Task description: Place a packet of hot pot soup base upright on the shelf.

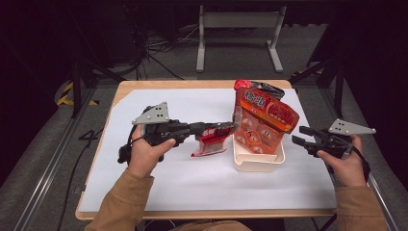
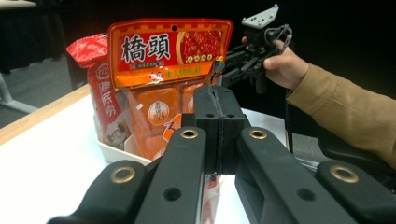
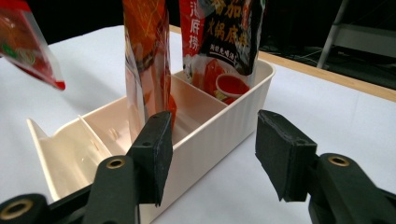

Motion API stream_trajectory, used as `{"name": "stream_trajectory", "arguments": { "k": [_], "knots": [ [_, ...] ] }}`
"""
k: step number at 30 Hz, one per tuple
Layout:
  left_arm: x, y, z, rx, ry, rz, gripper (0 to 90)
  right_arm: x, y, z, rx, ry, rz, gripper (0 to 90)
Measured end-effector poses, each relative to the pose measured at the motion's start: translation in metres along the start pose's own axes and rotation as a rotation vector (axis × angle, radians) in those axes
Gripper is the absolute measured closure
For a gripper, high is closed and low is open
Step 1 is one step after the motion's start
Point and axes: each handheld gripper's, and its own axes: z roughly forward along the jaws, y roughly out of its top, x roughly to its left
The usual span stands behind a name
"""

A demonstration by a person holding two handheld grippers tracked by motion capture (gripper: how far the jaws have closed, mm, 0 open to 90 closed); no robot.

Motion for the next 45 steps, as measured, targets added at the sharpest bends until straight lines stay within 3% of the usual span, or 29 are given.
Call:
{"name": "stream_trajectory", "arguments": {
  "k": [9, 34, 38, 45],
  "knots": [
    [0.0, 0.006, 0.013, -0.015, -0.029, 0.009, 90.0, -0.001, -0.005, 0.007, 0.028, 0.004, 0.009, 46.7],
    [-0.007, 0.019, 0.059, -0.021, -0.076, 0.019, 90.0, -0.004, -0.008, 0.006, 0.025, 0.006, 0.018, 46.7],
    [-0.008, 0.022, 0.066, -0.026, -0.086, 0.044, 90.0, -0.005, -0.008, 0.006, 0.024, 0.008, 0.02, 46.7],
    [-0.011, 0.024, 0.077, -0.027, -0.105, 0.051, 90.0, -0.005, -0.009, 0.005, 0.021, 0.01, 0.025, 46.9]
  ]
}}
